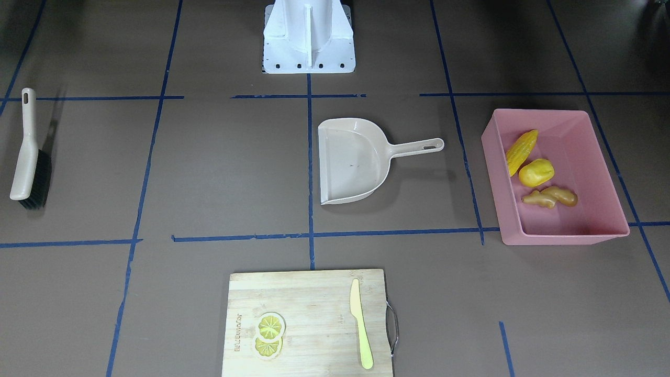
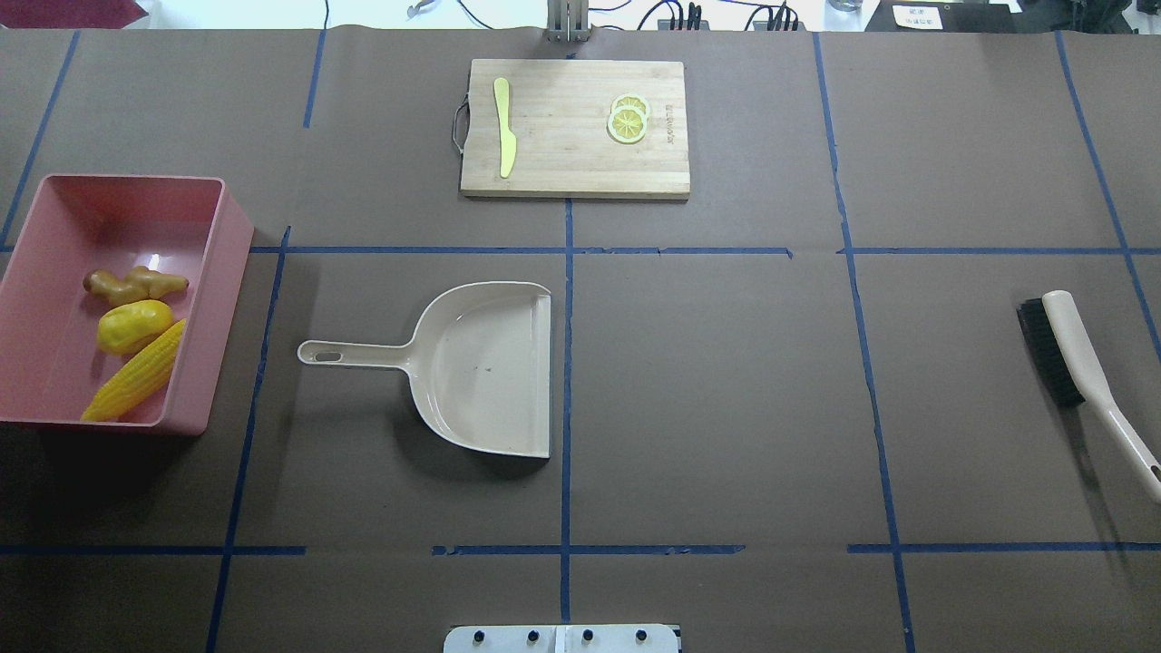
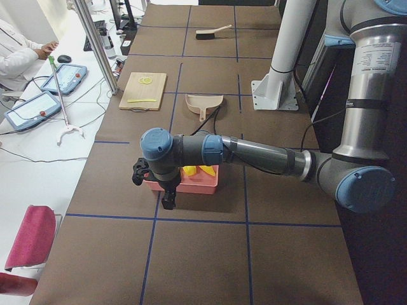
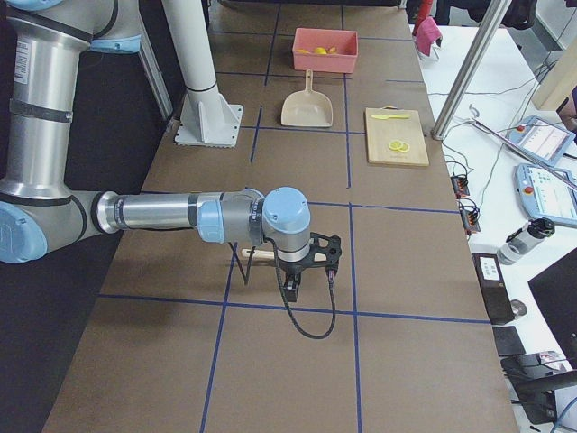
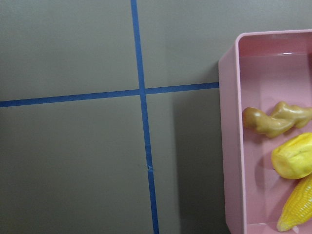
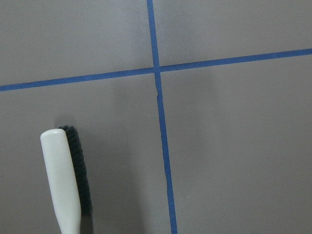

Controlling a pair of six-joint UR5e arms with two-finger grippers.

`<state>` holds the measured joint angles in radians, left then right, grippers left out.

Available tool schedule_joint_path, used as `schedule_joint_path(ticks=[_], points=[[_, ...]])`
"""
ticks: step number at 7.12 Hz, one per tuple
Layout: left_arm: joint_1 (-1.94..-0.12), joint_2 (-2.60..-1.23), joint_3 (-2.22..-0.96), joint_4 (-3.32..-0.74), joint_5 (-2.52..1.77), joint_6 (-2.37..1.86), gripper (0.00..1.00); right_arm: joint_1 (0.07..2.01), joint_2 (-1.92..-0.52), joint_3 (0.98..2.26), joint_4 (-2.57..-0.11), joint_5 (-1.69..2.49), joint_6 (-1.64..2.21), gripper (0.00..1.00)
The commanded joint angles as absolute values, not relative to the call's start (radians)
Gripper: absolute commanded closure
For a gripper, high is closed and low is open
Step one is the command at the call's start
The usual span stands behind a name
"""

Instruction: Sweep and dump trash into bin

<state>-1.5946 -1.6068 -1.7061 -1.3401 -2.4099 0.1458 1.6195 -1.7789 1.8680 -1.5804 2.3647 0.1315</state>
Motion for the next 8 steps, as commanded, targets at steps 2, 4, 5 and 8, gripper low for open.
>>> schedule_joint_path(ticks=[2, 4, 5, 8], points=[[-1.597, -1.591, -1.683, -1.379, -2.411, 0.144, 0.00, 1.614, -1.767, 1.864, -1.582, 2.364, 0.132, 0.00], [-1.595, -1.591, -1.678, -1.388, -2.413, 0.143, 0.00, 1.611, -1.763, 1.865, -1.580, 2.367, 0.132, 0.00], [-1.595, -1.592, -1.669, -1.446, -2.411, 0.144, 0.00, 1.608, -1.752, 1.864, -1.580, 2.370, 0.132, 0.00], [-1.595, -1.589, -1.661, -1.508, -2.410, 0.152, 0.00, 1.605, -1.752, 1.862, -1.575, 2.370, 0.132, 0.00]])
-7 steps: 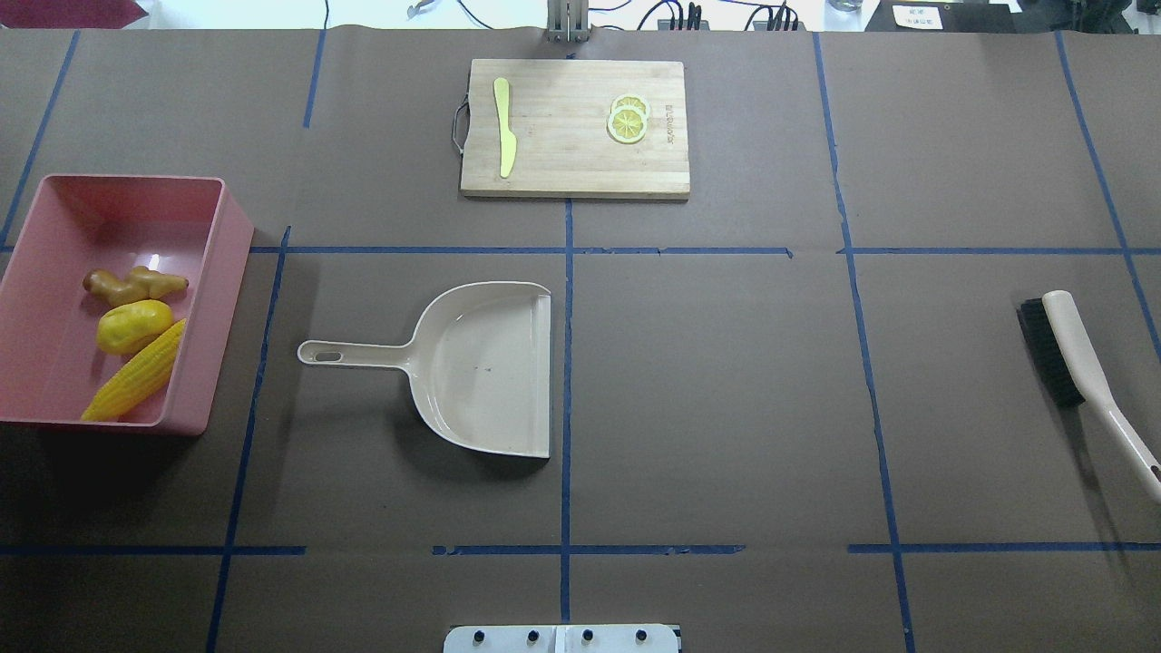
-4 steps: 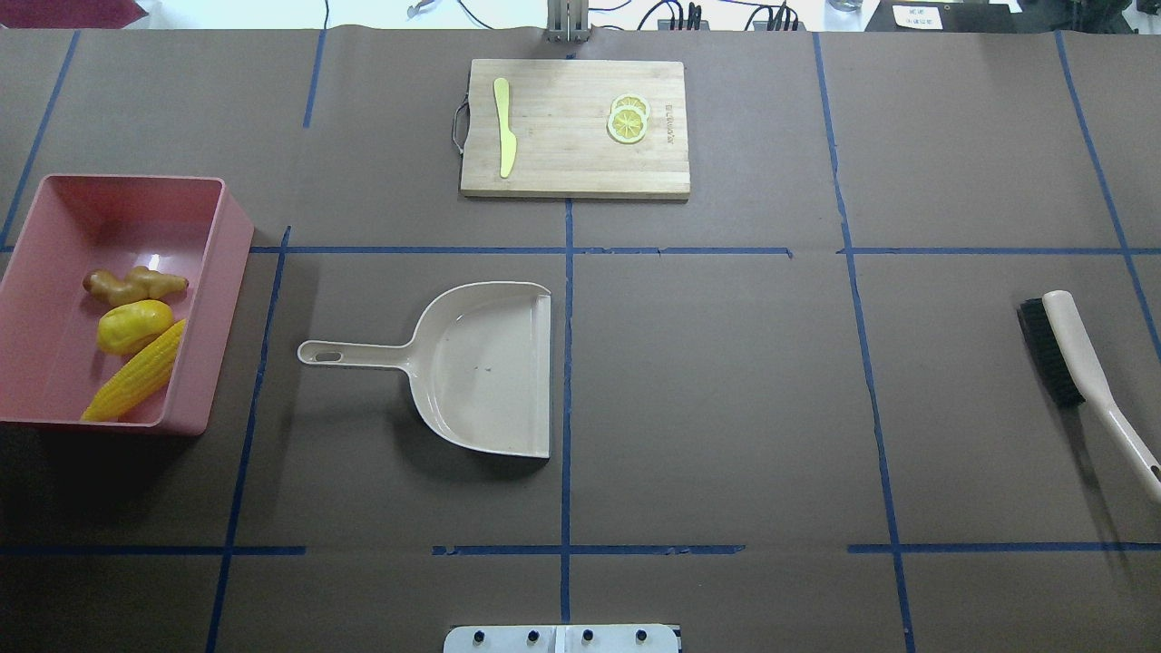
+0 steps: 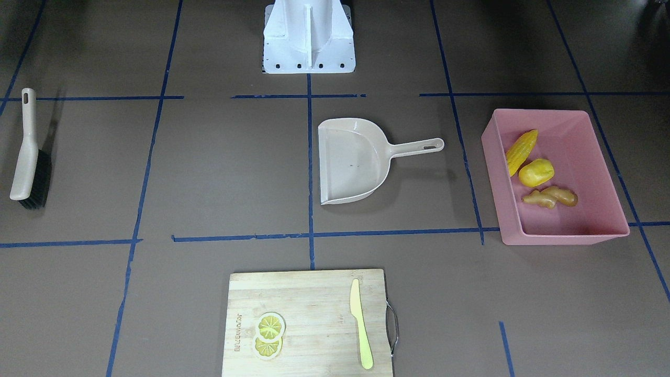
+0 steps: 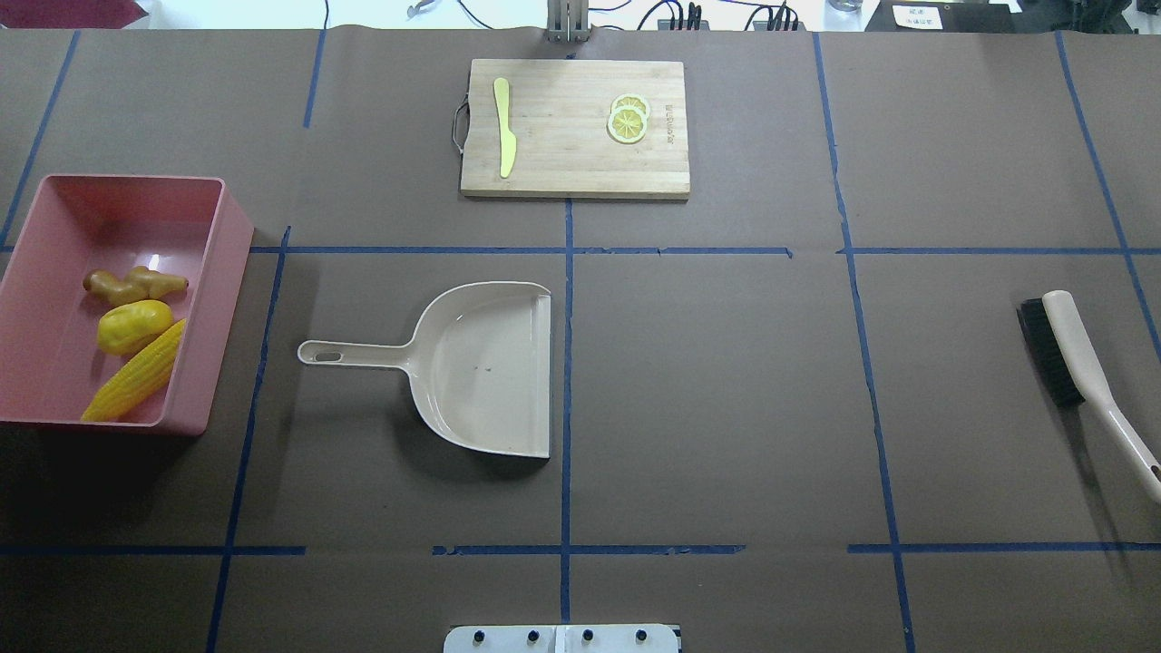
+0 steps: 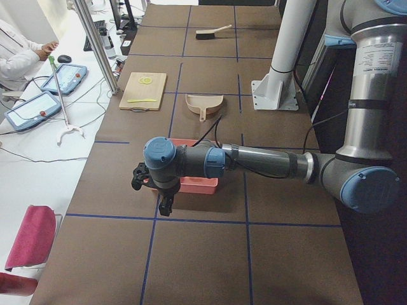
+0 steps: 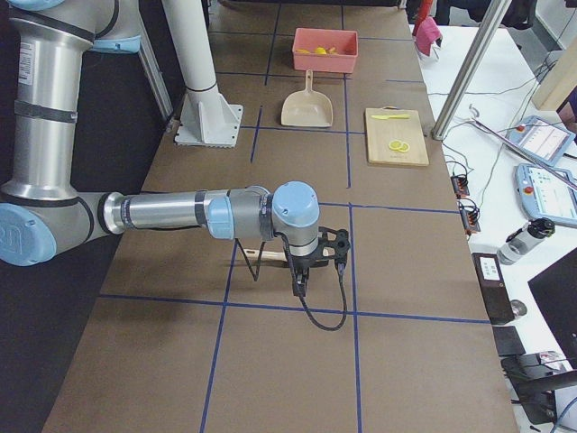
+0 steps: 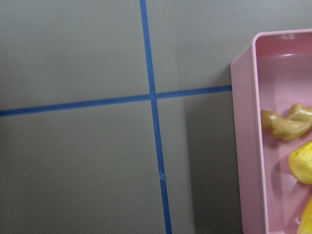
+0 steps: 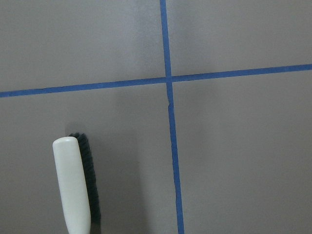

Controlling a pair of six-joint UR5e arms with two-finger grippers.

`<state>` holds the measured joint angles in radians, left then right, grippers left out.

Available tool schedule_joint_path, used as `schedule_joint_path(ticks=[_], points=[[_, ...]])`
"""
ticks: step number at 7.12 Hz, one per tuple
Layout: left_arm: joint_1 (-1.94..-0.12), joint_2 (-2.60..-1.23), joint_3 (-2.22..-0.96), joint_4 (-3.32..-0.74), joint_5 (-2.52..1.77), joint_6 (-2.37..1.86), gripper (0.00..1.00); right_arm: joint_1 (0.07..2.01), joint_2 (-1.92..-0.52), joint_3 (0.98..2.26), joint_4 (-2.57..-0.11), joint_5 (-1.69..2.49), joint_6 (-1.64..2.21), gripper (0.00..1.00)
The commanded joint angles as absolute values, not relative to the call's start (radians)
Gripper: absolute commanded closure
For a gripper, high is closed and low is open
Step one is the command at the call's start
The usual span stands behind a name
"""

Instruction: Sweep and dump trash into bin

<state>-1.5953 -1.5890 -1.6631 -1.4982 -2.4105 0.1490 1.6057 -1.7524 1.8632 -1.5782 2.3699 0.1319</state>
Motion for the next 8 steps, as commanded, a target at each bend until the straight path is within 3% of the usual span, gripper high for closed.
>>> schedule_joint_path(ticks=[1, 8], points=[[-1.589, -1.591, -1.663, -1.508, -2.408, 0.152, 0.00, 1.605, -1.750, 1.864, -1.572, 2.365, 0.133, 0.00], [-1.585, -1.589, -1.647, -1.532, -2.401, 0.152, 0.00, 1.562, -1.741, 1.856, -1.571, 2.370, 0.141, 0.00]])
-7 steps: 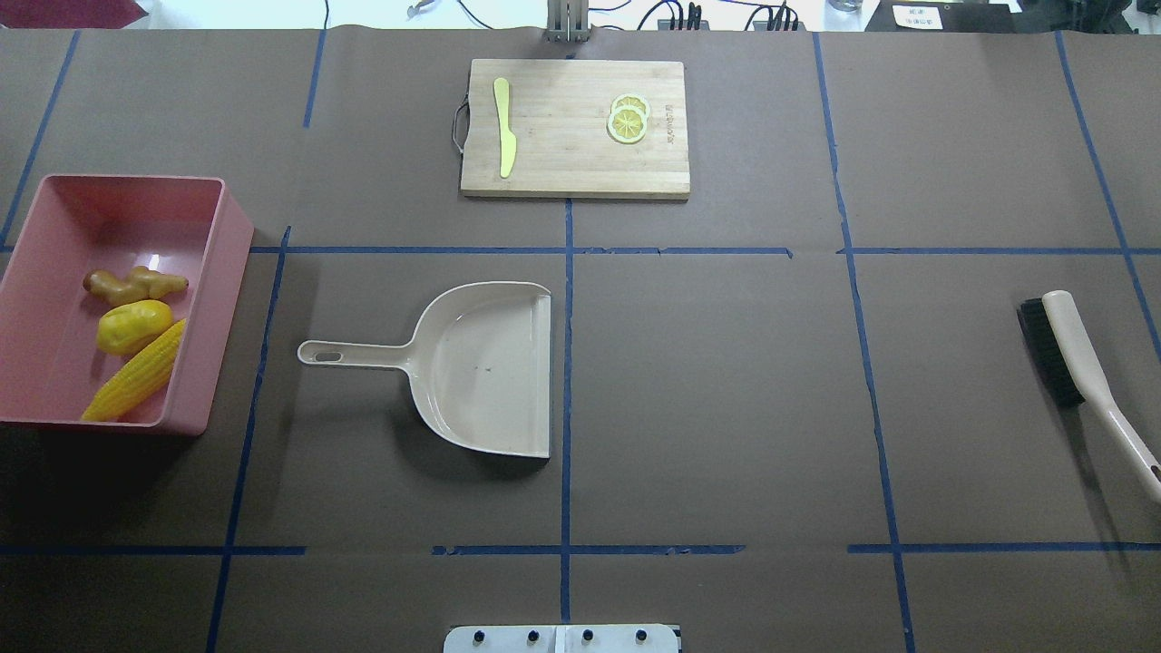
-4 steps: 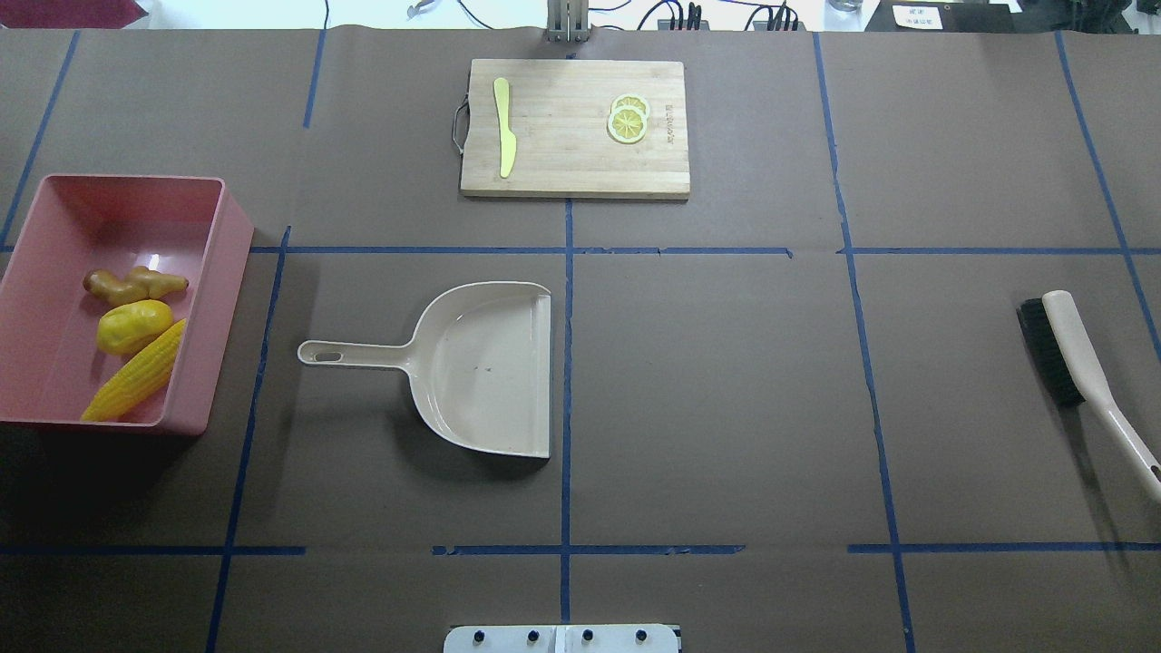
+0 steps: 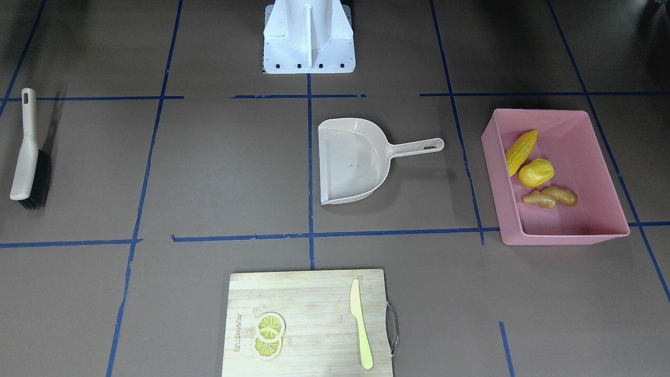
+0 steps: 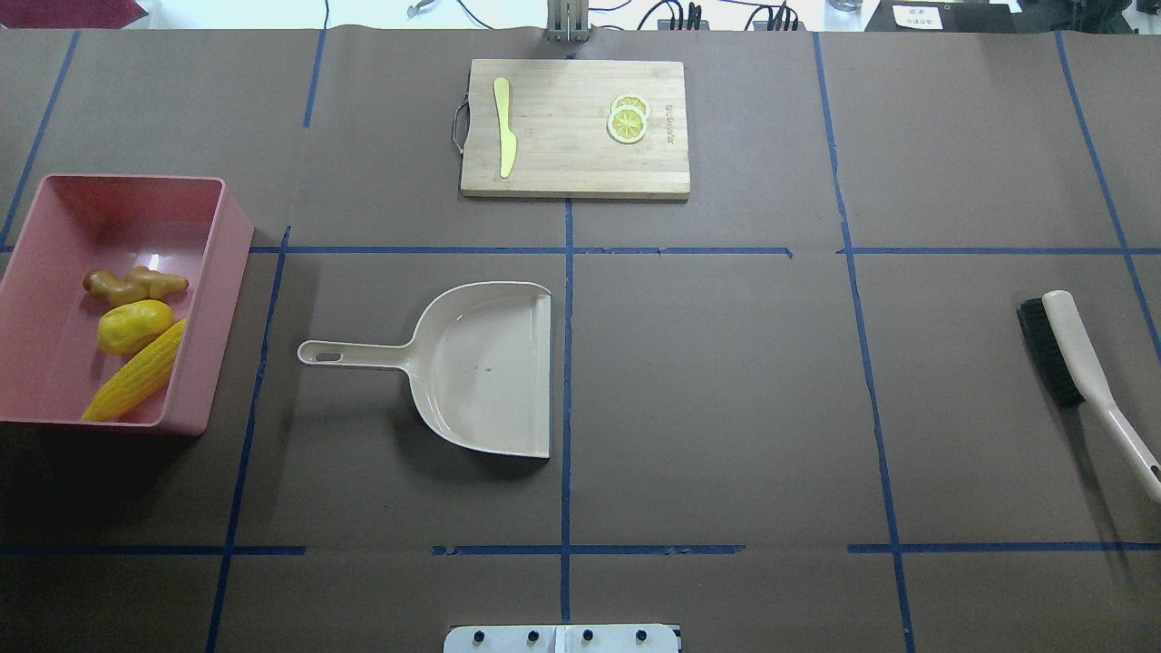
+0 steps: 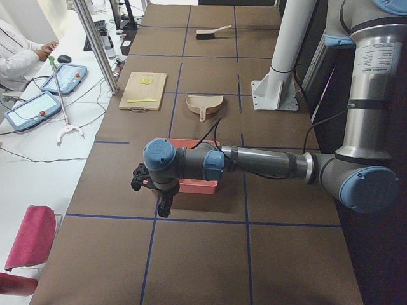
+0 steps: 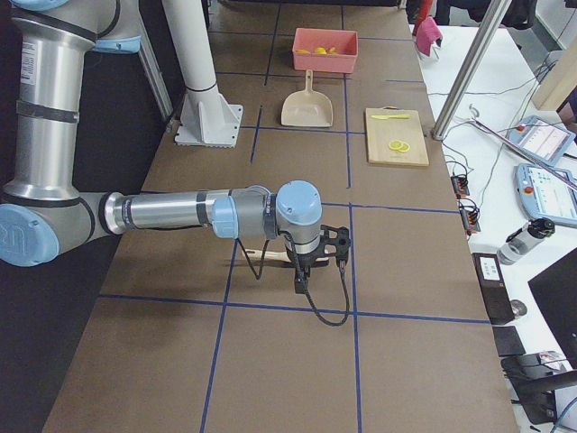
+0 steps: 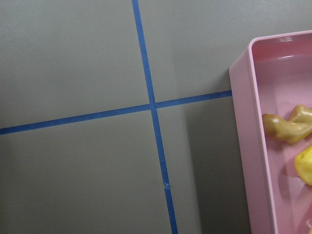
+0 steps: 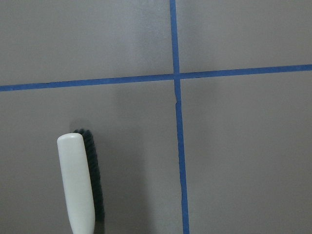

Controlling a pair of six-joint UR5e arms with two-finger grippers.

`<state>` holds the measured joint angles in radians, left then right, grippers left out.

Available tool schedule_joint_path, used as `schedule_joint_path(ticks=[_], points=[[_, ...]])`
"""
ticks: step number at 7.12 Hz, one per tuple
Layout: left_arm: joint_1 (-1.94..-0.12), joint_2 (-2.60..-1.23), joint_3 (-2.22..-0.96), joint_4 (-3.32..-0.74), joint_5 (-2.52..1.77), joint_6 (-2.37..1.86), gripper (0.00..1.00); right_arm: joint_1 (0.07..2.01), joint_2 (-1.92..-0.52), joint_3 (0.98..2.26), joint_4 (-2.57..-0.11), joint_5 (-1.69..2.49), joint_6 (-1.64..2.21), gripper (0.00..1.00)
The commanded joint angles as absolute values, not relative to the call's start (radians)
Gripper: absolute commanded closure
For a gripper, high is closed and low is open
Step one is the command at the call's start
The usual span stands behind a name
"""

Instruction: Sweep and dump trash into bin

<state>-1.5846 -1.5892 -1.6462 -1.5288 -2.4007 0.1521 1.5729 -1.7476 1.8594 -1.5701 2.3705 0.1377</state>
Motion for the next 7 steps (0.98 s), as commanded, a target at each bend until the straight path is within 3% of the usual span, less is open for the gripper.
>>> schedule_joint_path(ticks=[1, 7], points=[[-1.585, -1.589, -1.649, -1.532, -2.401, 0.152, 0.00, 1.559, -1.740, 1.855, -1.569, 2.370, 0.138, 0.00], [-1.583, -1.597, -1.638, -1.569, -2.399, 0.152, 0.00, 1.542, -1.712, 1.841, -1.571, 2.376, 0.133, 0.00]])
